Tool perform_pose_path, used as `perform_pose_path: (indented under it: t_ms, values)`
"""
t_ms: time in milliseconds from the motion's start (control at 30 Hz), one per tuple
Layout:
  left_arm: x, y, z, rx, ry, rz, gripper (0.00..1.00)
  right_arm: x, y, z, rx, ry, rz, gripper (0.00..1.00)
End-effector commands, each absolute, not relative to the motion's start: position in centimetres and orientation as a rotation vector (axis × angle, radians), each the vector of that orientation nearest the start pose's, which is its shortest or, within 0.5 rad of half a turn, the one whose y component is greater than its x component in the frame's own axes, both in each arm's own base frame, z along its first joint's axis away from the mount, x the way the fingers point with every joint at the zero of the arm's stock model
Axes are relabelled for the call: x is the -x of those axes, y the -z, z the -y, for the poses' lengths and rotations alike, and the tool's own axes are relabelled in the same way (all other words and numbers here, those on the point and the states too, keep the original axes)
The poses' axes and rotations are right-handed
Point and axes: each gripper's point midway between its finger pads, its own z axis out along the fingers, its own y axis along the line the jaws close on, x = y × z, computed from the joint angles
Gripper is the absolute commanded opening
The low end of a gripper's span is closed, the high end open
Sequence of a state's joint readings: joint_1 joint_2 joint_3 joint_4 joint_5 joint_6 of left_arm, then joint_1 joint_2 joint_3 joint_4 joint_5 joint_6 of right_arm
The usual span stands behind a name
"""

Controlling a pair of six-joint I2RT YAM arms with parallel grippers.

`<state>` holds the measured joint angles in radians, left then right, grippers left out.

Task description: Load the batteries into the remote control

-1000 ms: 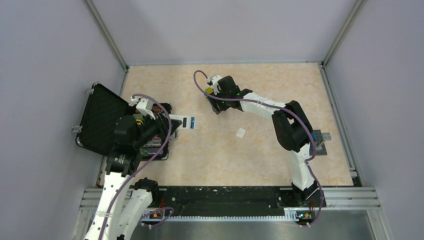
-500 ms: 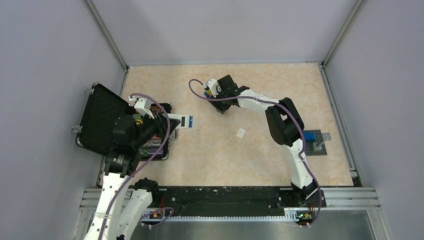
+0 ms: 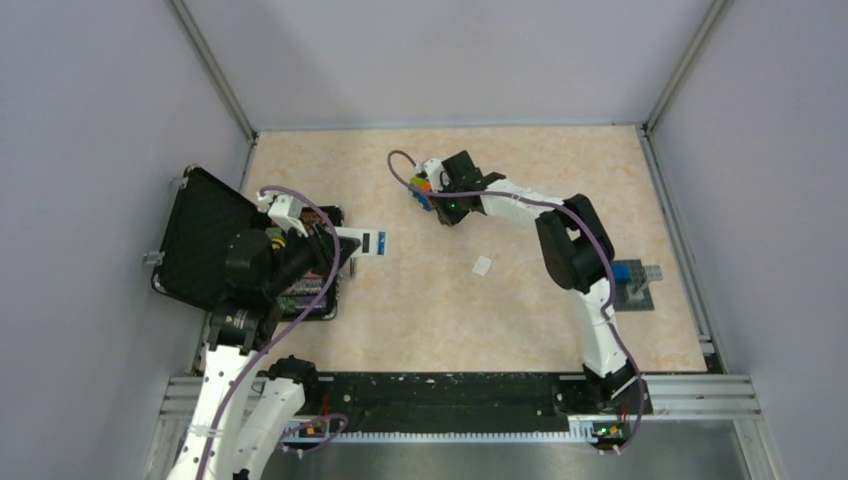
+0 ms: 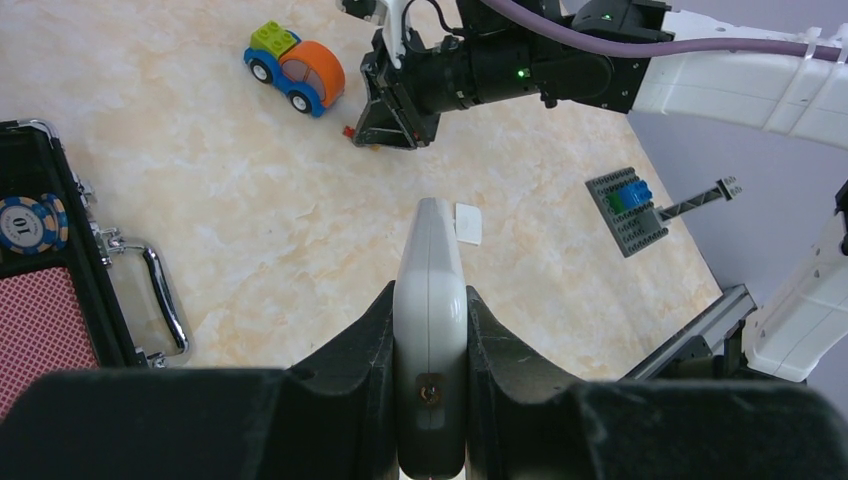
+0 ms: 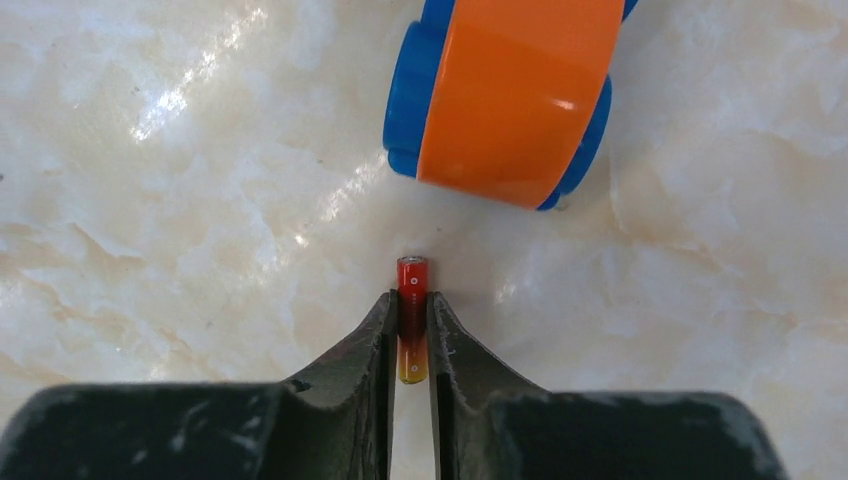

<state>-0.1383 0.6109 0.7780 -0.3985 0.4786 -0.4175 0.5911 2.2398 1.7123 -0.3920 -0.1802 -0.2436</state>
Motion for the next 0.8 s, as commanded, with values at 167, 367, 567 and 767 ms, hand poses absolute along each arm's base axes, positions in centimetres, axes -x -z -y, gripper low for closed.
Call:
perform_pose_path:
  t_ms: [167, 367, 567, 767]
  values:
    - [-22.9, -29.5, 13.3, -0.082, 0.873, -1.790, 0.00, -38.6, -3.9, -29.3, 0.608, -0.480, -2.486, 0.01]
    - [-23.6, -29.6, 14.1, 0.001, 0.989, -1.714, 0.00, -36.5, -9.1, -28.7, 0.253, -0.618, -2.416, 0.00]
    - [-25.3, -31.5, 13.9, 0.201, 1.111, -1.603, 0.00, -35.4, -19.2, -29.4, 0.114, -0.749, -2.177, 0.01]
    - [-26.6, -32.0, 14.5, 0.374, 1.261, -1.609, 0.00, -32.8, -29.1, -30.8, 0.119, -0.802, -1.932, 0.02]
